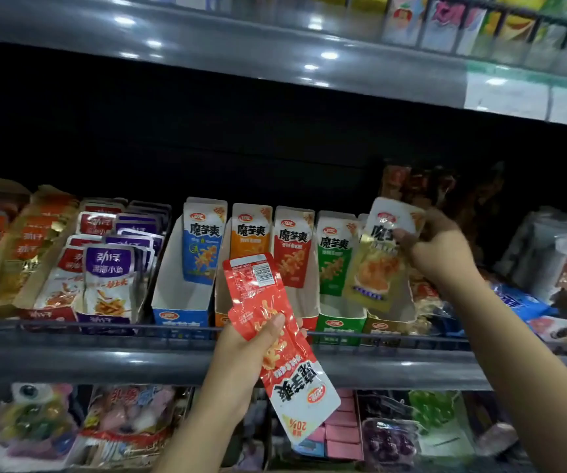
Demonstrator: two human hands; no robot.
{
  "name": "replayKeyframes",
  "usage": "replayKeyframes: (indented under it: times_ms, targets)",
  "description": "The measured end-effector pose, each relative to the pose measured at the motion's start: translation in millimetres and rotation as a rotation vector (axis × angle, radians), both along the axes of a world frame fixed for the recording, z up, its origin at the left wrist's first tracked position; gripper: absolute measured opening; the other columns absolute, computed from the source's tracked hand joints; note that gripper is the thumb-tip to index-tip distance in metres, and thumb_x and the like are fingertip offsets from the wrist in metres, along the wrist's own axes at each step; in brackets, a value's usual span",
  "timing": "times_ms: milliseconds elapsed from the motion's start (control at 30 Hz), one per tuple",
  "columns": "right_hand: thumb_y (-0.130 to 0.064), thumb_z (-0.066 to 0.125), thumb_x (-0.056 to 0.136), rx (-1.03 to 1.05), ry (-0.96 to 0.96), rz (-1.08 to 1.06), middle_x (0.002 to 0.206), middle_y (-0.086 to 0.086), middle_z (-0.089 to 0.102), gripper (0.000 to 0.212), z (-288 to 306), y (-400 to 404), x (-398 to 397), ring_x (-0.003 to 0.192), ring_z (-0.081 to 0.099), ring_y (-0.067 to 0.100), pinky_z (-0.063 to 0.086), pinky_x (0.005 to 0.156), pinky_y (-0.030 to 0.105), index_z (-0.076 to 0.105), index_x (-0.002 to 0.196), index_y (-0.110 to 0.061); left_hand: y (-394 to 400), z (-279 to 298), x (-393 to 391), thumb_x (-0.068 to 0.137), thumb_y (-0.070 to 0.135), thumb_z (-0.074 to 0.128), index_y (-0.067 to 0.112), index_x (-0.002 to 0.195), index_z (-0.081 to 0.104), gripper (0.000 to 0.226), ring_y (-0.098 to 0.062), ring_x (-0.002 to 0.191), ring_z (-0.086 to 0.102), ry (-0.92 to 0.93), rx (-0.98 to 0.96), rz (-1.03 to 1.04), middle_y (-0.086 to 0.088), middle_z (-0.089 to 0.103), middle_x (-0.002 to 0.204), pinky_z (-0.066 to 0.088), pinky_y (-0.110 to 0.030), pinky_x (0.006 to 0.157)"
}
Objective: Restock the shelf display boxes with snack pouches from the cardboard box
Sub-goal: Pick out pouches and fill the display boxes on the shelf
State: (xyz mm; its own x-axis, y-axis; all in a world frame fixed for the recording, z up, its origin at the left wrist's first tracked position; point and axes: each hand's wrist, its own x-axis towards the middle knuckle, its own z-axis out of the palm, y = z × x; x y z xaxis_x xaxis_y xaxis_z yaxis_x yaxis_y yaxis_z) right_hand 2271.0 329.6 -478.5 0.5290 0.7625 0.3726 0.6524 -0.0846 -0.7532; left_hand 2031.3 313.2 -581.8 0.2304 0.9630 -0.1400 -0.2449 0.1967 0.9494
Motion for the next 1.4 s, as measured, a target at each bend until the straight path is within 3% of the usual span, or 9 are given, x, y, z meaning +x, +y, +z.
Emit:
replayKeyframes:
  times_ms: [267,567,700,800,933,1067,1133,1267,1400]
  targets:
    - [-0.023,0.057,0.093,-0.080,-0.118,-0.178,0.126,0.014,0.058,0.039,11.6,28.6,44.4,0.114,0.055,0.034,0.045,0.083,0.035,0.050,0.129,-0.011,2.3,10.9,31.4,0.084,0.017,0.066,0.014,0.103,0.062,0.019,-0.020,0.082,0.072,-0.006,0.000,-0.009,-0.004,0.075,0.092,0.053,-0.036,0.076]
    - [-0.020,0.064,0.088,-0.266,-0.210,0.023,0.103,0.016,0.068,0.025,-3.4,53.5,50.0,0.095,0.064,0.027,0.043,0.071,0.026,0.068,0.101,0.001,13.7,22.2,48.4,0.081,0.020,0.070,0.010,0.102,0.063,0.025,-0.023,0.081,0.072,0.057,0.054,-0.016,-0.006,0.075,0.091,0.054,-0.033,0.072]
    - [-0.015,0.066,0.086,-0.339,-0.267,0.037,0.087,0.010,0.062,0.011,-10.2,65.9,53.3,0.077,0.059,0.019,0.039,0.062,0.022,0.065,0.085,-0.003,14.2,21.6,46.6,0.080,0.017,0.071,0.010,0.100,0.063,0.023,-0.024,0.076,0.073,0.062,0.056,-0.002,-0.006,0.075,0.085,0.055,-0.027,0.060]
    - [-0.015,0.065,0.086,-0.352,-0.288,-0.012,0.075,0.006,0.057,0.031,-14.8,73.0,55.4,0.066,0.054,0.017,0.034,0.048,0.022,0.048,0.060,-0.013,14.7,22.0,45.3,0.079,0.018,0.071,0.011,0.100,0.063,0.024,-0.023,0.074,0.073,0.075,0.059,-0.008,-0.005,0.075,0.083,0.054,-0.030,0.062]
    - [-0.012,0.066,0.085,-0.267,-0.319,-0.011,0.079,0.007,0.061,0.009,-18.4,74.7,56.2,0.073,0.056,0.019,0.041,0.058,0.026,0.064,0.080,-0.005,14.9,22.8,46.9,0.079,0.019,0.072,0.011,0.100,0.063,0.024,-0.023,0.075,0.073,0.085,0.071,-0.008,-0.005,0.075,0.084,0.054,-0.032,0.065]
    - [-0.014,0.065,0.085,-0.100,-0.342,0.008,0.103,0.011,0.068,0.026,-23.7,65.5,57.8,0.095,0.063,0.026,0.044,0.073,0.026,0.067,0.110,-0.009,12.8,23.8,49.3,0.078,0.019,0.073,0.013,0.100,0.063,0.025,-0.023,0.077,0.073,0.104,0.082,-0.005,-0.004,0.075,0.086,0.056,-0.039,0.073]
    - [-0.017,0.068,0.084,-0.041,-0.285,0.030,0.104,0.008,0.066,0.026,-23.8,55.2,53.0,0.097,0.061,0.023,0.041,0.074,0.023,0.068,0.109,-0.011,11.1,25.3,49.8,0.076,0.019,0.075,0.016,0.102,0.062,0.029,-0.022,0.077,0.073,0.123,0.095,-0.006,-0.003,0.075,0.087,0.057,-0.040,0.074]
    - [-0.023,0.067,0.087,-0.031,0.101,0.292,0.088,-0.006,0.065,0.005,-14.5,13.2,26.1,0.075,0.063,0.009,0.048,0.062,0.020,0.067,0.092,-0.024,2.6,32.2,51.6,0.072,0.022,0.077,0.017,0.102,0.059,0.035,-0.018,0.075,0.073,0.169,0.127,-0.002,0.001,0.075,0.087,0.057,-0.034,0.067]
    - [-0.036,0.054,0.090,-0.289,0.191,0.686,0.070,-0.015,0.068,0.024,-9.4,-33.7,0.4,0.054,0.060,-0.001,0.047,0.052,0.024,0.064,0.104,-0.019,-13.6,41.7,53.8,0.074,0.021,0.077,0.021,0.094,0.060,0.027,-0.009,0.068,0.071,0.239,0.206,-0.046,0.011,0.074,0.076,0.052,-0.016,0.052]
